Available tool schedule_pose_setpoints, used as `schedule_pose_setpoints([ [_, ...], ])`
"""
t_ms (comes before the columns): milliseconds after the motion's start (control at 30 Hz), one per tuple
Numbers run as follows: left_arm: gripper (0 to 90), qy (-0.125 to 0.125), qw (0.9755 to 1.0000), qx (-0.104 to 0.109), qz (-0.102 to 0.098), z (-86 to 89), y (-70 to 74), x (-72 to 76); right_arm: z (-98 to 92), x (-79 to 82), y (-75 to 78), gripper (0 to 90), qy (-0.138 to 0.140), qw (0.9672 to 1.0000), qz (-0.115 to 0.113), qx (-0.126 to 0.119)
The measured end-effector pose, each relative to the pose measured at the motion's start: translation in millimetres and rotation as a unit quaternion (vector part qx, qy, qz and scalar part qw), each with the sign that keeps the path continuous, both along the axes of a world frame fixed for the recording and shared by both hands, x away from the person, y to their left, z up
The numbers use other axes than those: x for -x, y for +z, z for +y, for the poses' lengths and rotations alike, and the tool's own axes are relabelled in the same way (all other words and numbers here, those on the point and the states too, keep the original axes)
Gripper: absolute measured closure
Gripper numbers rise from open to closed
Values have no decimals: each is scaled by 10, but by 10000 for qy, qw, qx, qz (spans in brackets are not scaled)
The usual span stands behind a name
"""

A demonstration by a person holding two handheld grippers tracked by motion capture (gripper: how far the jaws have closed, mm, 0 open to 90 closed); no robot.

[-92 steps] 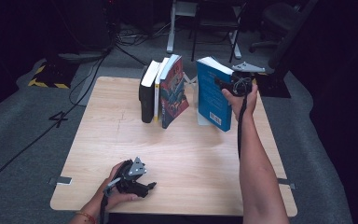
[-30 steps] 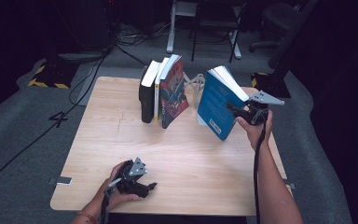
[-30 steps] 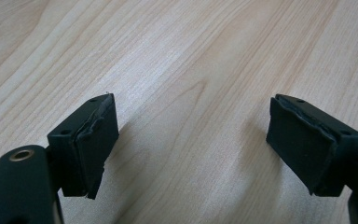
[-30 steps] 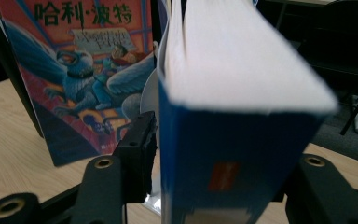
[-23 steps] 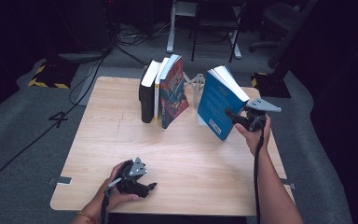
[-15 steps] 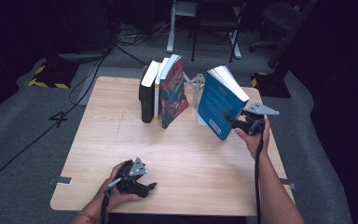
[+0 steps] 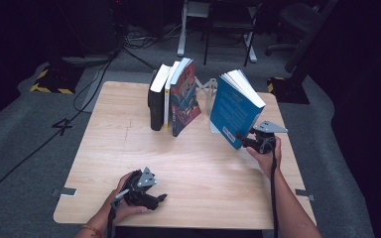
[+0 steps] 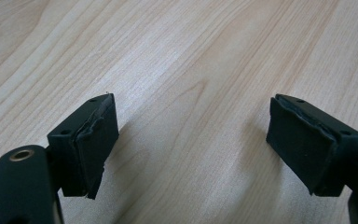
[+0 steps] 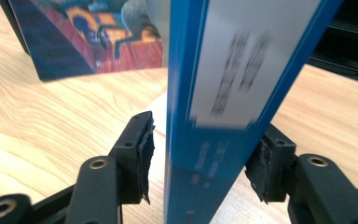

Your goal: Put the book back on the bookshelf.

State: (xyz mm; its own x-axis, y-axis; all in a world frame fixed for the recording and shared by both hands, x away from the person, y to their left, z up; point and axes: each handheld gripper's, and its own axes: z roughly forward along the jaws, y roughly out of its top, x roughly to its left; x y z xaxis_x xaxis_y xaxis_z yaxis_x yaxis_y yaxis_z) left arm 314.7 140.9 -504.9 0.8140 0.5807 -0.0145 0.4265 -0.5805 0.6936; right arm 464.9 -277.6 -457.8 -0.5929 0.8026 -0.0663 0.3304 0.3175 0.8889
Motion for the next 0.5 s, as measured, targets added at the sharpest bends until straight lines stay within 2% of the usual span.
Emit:
schedule_pose_setpoints([
  [100,168,-6,10000,1,-2,0,0,0,29,-15,-65,502,-24,10000,47,15],
  [200,167,-10,10000,0,-5,0,0,-2,33,-20,-84,584,-129,9999,-34,-55],
  [300,167,-19,10000,10,2,-1,-1,-4,32,-34,-86,600,-147,9996,3,-221],
  [500,165,-40,10000,12,-1,-4,-1,-10,166,-41,-75,607,-397,9989,29,-227],
])
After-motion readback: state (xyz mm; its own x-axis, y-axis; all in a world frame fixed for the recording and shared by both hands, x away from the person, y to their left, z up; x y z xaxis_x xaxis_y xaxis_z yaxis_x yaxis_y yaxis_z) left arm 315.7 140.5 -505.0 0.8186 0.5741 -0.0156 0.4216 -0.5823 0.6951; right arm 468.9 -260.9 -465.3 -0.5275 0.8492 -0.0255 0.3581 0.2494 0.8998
